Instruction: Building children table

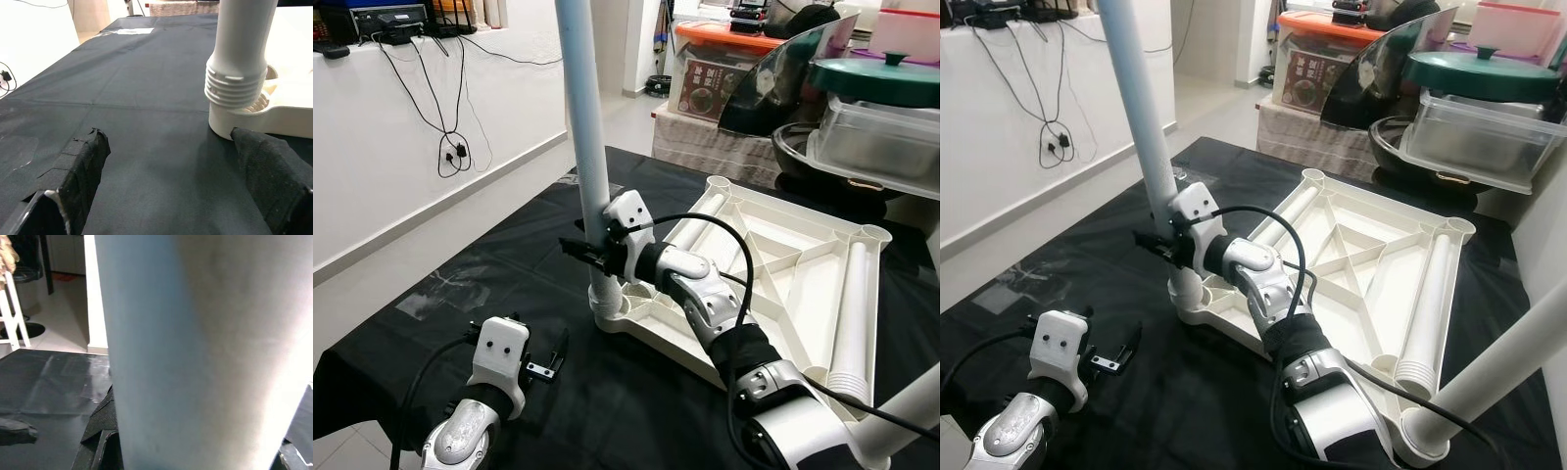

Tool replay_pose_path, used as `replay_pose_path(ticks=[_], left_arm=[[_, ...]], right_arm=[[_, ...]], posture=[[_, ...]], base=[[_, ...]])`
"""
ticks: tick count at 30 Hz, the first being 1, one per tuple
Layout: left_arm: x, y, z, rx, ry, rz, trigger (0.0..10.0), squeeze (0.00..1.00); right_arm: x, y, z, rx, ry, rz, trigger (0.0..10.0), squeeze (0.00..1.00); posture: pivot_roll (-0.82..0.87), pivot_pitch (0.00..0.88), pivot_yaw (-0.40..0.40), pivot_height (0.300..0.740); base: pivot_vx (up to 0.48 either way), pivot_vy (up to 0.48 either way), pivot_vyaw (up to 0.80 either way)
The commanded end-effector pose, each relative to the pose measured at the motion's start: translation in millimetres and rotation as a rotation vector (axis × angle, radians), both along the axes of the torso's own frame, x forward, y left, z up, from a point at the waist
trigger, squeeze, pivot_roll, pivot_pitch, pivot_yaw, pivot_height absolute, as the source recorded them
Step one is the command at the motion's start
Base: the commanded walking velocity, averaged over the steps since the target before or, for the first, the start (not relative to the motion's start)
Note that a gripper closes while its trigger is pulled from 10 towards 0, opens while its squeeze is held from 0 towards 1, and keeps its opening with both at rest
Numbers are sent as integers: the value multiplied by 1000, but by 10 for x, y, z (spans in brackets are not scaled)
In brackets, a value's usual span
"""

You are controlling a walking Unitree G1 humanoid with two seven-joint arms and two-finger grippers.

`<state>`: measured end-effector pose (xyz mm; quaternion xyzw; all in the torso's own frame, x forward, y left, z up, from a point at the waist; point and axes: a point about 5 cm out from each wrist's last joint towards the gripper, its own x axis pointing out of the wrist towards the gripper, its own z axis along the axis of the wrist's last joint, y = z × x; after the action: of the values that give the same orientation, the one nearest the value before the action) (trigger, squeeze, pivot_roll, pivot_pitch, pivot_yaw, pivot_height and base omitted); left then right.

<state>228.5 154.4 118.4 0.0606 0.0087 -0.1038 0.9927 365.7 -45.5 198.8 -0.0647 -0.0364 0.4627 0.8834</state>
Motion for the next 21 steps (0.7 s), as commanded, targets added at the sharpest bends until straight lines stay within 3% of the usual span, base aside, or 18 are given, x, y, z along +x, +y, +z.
replay_pose_path(ticks=[1, 11, 15, 20, 21], left_arm=[[4, -14, -36, 6, 13, 0, 10000, 0], [43, -29, -38, 10, 12, -12, 10000, 0], [41, -14, -44, 14, 13, -9, 10000, 0], [45, -12, -46, 15, 13, -10, 10000, 0], [57, -15, -43, 17, 12, -13, 10000, 0]], right_arm=[[24, -52, -17, -9, 4, -23, 10000, 0], [80, -180, -10, -12, 3, -62, 10000, 0], [-74, -114, -108, -33, -5, 28, 10000, 0], [-129, -73, -141, -39, -12, 52, 10000, 0], [-208, -12, -194, -48, -20, 81, 10000, 0]], posture=[[118, 0, -97, 740], [109, 0, -90, 740], [109, 0, -89, 740], [105, 0, -85, 740], [104, 0, -83, 740]], base=[[0, 0, 0], [0, 0, 0], [0, 0, 0], [0, 0, 0], [0, 0, 0]])
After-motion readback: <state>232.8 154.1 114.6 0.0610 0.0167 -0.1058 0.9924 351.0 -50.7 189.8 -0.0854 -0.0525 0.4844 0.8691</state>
